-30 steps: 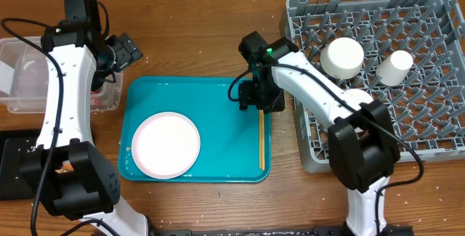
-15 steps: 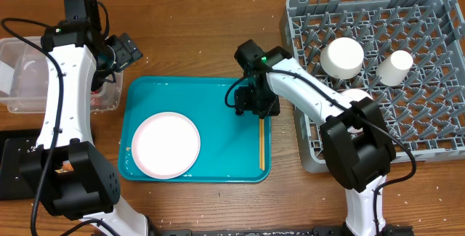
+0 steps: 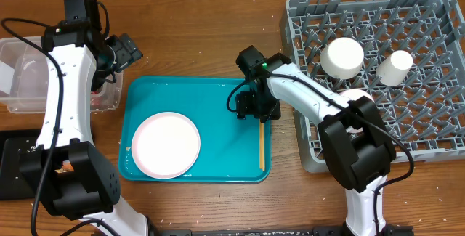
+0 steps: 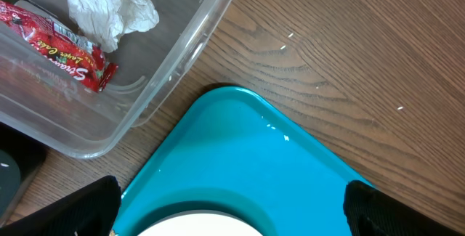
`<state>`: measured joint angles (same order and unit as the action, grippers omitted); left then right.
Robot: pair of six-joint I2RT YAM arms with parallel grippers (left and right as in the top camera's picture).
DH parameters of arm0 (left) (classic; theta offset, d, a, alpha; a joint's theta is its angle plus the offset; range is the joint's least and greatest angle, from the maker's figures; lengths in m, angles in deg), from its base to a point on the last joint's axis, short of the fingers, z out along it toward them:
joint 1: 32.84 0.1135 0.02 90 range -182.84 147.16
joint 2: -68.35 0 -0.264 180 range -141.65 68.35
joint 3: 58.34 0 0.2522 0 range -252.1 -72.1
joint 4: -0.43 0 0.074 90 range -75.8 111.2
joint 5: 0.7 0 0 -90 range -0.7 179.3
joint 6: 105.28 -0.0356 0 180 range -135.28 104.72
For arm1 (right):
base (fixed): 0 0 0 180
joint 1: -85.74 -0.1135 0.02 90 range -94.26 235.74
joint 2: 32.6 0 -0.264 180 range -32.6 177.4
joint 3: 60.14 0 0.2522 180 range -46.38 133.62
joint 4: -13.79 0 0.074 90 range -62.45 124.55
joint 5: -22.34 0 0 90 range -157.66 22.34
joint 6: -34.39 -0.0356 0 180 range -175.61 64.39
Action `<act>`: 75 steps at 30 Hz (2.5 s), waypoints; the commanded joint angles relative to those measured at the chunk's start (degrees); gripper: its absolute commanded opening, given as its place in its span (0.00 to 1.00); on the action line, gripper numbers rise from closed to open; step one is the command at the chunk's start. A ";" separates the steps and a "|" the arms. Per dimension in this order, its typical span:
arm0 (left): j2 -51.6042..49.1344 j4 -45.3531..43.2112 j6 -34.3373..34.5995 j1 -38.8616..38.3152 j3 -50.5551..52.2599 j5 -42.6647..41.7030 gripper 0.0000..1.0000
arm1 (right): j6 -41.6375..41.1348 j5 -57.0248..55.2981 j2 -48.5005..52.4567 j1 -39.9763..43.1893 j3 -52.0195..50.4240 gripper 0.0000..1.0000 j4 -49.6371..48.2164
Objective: Sort waste into correct bins and load items into the dishwasher
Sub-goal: 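Move the right gripper to the chopsticks on the teal tray and grasp them, then lift the chopsticks and carry them right into the dish rack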
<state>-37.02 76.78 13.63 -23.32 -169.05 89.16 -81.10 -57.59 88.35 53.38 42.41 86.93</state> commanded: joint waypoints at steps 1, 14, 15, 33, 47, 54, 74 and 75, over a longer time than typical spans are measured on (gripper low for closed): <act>-0.11 0.00 -0.22 0.20 -1.03 0.72 1.00 | -0.24 -0.42 0.66 -0.26 -0.42 0.70 -0.39; -0.11 -0.02 -0.22 0.20 -1.03 0.72 1.00 | -0.28 -0.37 0.70 -1.42 -3.04 0.70 -3.32; -0.11 -0.02 -0.22 0.20 -1.03 0.72 1.00 | -0.28 -0.37 0.70 -1.49 -3.04 0.70 -3.28; -0.11 -0.02 -0.22 0.20 -1.03 0.72 1.00 | -0.24 -16.28 0.70 -3.04 -3.04 0.50 -2.64; -0.11 -0.02 -0.22 0.20 -1.03 0.72 1.00 | -1.79 -16.83 0.68 -5.09 -2.29 0.04 -0.83; -0.11 -0.02 -0.22 0.20 -1.03 0.72 1.00 | -1.75 -11.37 0.31 -5.03 4.31 0.04 3.41; -0.11 -0.02 -0.22 0.20 -1.03 0.72 1.00 | 6.84 -9.92 -5.57 3.23 14.80 0.18 13.64; -0.11 0.00 -0.22 0.20 -1.03 0.72 1.00 | 6.84 -9.92 -5.55 2.38 13.03 0.21 12.57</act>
<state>-37.02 76.78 13.63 -23.32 -169.05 89.16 -75.77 -68.48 83.38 58.65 59.48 100.46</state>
